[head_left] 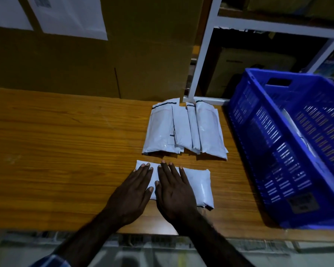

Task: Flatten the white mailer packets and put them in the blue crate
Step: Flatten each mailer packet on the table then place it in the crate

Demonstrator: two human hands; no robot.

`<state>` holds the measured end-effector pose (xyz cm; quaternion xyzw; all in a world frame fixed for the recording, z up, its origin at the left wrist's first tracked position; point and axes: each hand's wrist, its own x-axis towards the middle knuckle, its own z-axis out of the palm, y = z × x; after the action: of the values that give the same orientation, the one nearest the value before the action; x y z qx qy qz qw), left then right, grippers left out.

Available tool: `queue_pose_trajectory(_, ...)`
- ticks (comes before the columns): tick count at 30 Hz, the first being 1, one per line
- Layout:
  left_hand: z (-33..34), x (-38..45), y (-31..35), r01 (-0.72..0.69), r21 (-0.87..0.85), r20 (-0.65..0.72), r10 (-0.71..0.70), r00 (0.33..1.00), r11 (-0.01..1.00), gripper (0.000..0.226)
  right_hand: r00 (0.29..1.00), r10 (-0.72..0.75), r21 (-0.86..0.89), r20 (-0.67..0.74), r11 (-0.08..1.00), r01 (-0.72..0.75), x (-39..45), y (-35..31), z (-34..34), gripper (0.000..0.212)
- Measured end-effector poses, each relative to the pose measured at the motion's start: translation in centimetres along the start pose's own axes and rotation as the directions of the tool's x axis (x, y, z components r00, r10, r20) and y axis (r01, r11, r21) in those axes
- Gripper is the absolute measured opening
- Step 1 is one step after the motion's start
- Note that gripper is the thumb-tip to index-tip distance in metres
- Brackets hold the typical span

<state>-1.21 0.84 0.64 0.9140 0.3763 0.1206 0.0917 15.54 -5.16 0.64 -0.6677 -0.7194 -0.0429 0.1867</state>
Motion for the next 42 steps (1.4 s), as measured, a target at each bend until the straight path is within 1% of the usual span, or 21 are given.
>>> queue_pose_trajectory(4,-0.2,0.2,0.0,0.000,0.023,0.040,-0.001,0.999,1.000,0.064,1.000,-0.001,0.012,0.022,1.000,0.001,0.0,0.3,0.4,0.046)
queue_pose_trajectory(6,-0.5,0.4,0.4,0.022,-0.023,0.009,-0.021,1.000,1.000,0.075,0.998,-0.007,0.019,0.056,1.000,0.006,0.1,0.3,-0.1,0.048)
queue_pose_trajectory(8,-0.6,0.8,0.7,0.045,-0.102,0.027,-0.042,0.999,0.994,0.084,0.996,-0.014,0.014,0.086,1.000,0.013,0.2,0.3,-1.0,0.051)
queue_pose_trajectory(9,-0.8,1.1,1.0,0.044,-0.132,0.004,-0.044,0.999,0.990,0.084,0.996,-0.005,-0.002,0.085,1.000,0.005,0.1,0.4,-1.5,0.052)
queue_pose_trajectory(11,-1.0,2.0,2.0,0.032,-0.149,-0.051,-0.040,0.998,0.988,0.078,0.997,0.058,-0.042,0.054,0.998,-0.056,0.1,0.7,-2.2,0.053)
queue_pose_trajectory(13,-1.1,2.7,2.9,0.015,-0.121,-0.025,-0.018,1.000,0.993,0.071,0.993,0.098,-0.075,0.059,0.993,-0.094,-0.3,1.1,-2.4,0.058)
queue_pose_trajectory(16,-0.6,3.2,3.6,0.017,-0.071,0.021,-0.015,1.000,0.997,0.064,0.992,0.078,-0.100,0.099,0.993,-0.068,-1.1,1.6,-1.9,0.053)
queue_pose_trajectory(18,0.1,3.2,3.4,0.040,-0.077,0.011,-0.039,0.999,0.996,0.061,0.993,0.084,-0.079,0.084,0.994,-0.077,-1.4,1.9,-1.6,0.051)
queue_pose_trajectory(21,0.6,3.0,3.1,0.046,-0.062,0.012,-0.045,0.999,0.997,0.063,0.998,0.062,-0.055,-0.002,0.997,-0.062,-1.9,2.1,-0.9,0.049)
queue_pose_trajectory(24,0.6,3.0,3.1,0.034,0.003,0.030,-0.034,0.999,0.999,0.066,0.991,0.026,-0.040,-0.133,0.999,-0.032,-2.1,1.9,-0.5,0.048)
queue_pose_trajectory(25,0.6,3.1,3.1,0.032,0.019,0.041,-0.033,0.999,0.999,0.066,0.988,0.018,-0.044,-0.151,0.999,-0.025,-2.1,1.9,-0.6,0.048)
queue_pose_trajectory(29,0.5,3.1,3.1,0.030,0.057,0.056,-0.033,0.998,0.998,0.067,0.994,0.044,-0.031,-0.097,0.998,-0.047,-2.0,2.1,-0.7,0.048)
queue_pose_trajectory(30,0.4,3.2,3.1,0.034,0.065,0.054,-0.038,0.998,0.997,0.066,0.996,0.015,-0.025,-0.085,1.000,-0.018,-2.0,2.3,-0.9,0.047)
queue_pose_trajectory(32,-0.1,3.4,3.5,0.034,0.089,0.045,-0.038,0.998,0.995,0.059,0.993,-0.064,-0.058,-0.102,0.997,0.058,-1.9,3.0,-1.2,0.041)
queue_pose_trajectory(33,-0.3,3.7,3.8,0.023,0.095,0.044,-0.027,0.999,0.995,0.058,0.992,-0.048,-0.063,-0.114,0.997,0.041,-1.7,3.5,-1.4,0.040)
queue_pose_trajectory(34,-0.5,3.9,4.3,0.008,0.095,0.041,-0.012,0.999,0.995,0.060,0.994,0.015,-0.046,-0.106,0.999,-0.020,-1.5,3.9,-1.8,0.041)
queue_pose_trajectory(36,-0.7,4.5,5.2,-0.023,0.098,0.032,0.020,0.999,0.995,0.067,0.988,0.153,-0.041,-0.038,0.987,-0.154,-1.4,4.4,-2.3,0.048)
queue_pose_trajectory(39,-0.2,5.0,6.2,-0.056,0.102,0.074,0.048,0.996,0.993,0.069,0.982,0.189,-0.058,0.025,0.981,-0.188,-2.0,4.5,-2.1,0.053)
queue_pose_trajectory(42,0.6,4.8,6.2,-0.039,0.097,0.086,0.031,0.996,0.995,0.067,0.979,0.202,-0.035,0.034,0.979,-0.201,-2.4,4.4,-2.2,0.052)
